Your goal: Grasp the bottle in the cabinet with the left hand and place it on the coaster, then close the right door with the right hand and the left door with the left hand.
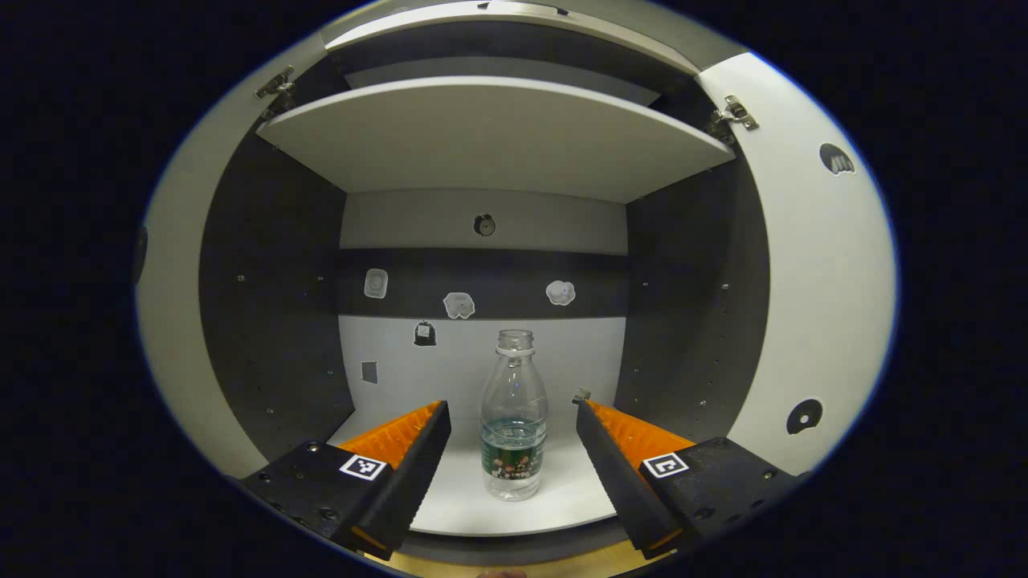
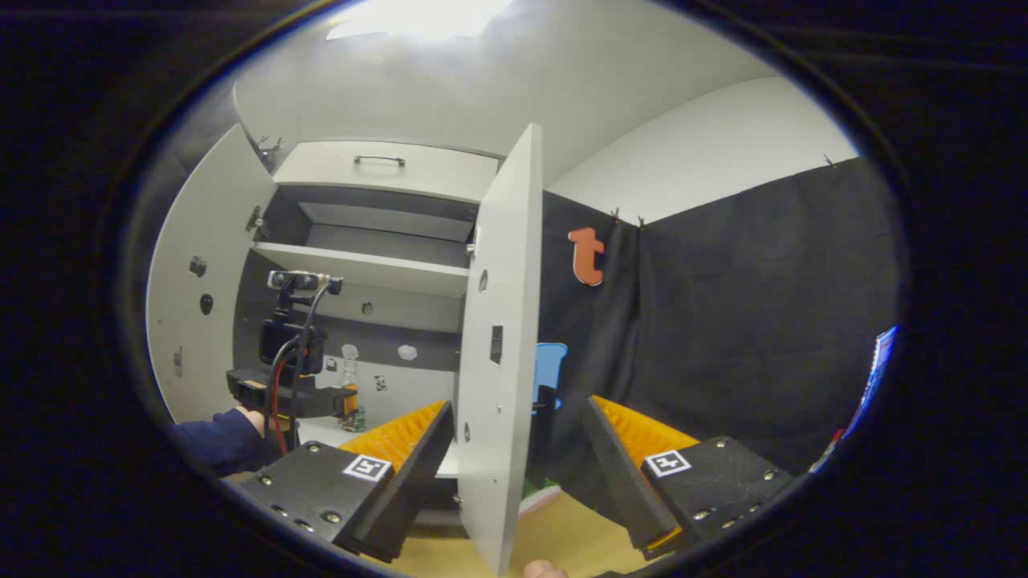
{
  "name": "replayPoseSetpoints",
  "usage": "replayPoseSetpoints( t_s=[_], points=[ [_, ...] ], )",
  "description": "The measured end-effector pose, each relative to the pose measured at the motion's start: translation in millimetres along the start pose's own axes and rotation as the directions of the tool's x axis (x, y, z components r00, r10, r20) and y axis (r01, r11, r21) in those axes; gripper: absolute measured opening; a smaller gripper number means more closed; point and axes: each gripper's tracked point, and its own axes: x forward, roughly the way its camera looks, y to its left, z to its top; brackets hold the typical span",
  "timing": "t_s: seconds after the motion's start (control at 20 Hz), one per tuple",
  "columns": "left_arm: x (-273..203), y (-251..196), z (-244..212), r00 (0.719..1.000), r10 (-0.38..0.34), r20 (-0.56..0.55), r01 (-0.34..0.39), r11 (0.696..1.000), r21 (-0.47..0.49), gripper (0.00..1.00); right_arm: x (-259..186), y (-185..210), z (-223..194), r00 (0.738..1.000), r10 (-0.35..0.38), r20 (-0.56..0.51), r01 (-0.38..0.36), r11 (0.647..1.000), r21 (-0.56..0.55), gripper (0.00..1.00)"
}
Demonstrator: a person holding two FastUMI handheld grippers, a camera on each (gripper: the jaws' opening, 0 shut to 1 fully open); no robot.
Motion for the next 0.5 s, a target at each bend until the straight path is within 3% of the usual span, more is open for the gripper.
replayPoseSetpoints(
  t_s=[0.15,0.35,0.4,0.5],
  points=[
    [29.8,2.1,-12.5,0.999,0.011,-0.032,-0.011,1.0,0.002,1.0,-0.5,-19.9,-4.2,0.997,-0.07,-0.013,0.07,0.997,-0.016,0.96],
    [56.2,3.7,-18.6,0.998,0.013,-0.058,-0.014,1.0,-0.008,0.96,-1.1,-27.6,-9.1,0.995,-0.103,-0.02,0.102,0.994,-0.04,0.99],
    [59.6,6.8,-17.9,0.998,0.017,-0.058,-0.018,1.0,-0.01,0.84,-1.7,-27.3,-9.8,0.994,-0.103,-0.021,0.102,0.994,-0.046,0.99],
    [59.3,7.7,-17.3,0.998,0.012,-0.063,-0.013,1.0,-0.02,0.8,-1.5,-26.7,-11.3,0.995,-0.1,-0.024,0.099,0.994,-0.05,0.99]
  ],
)
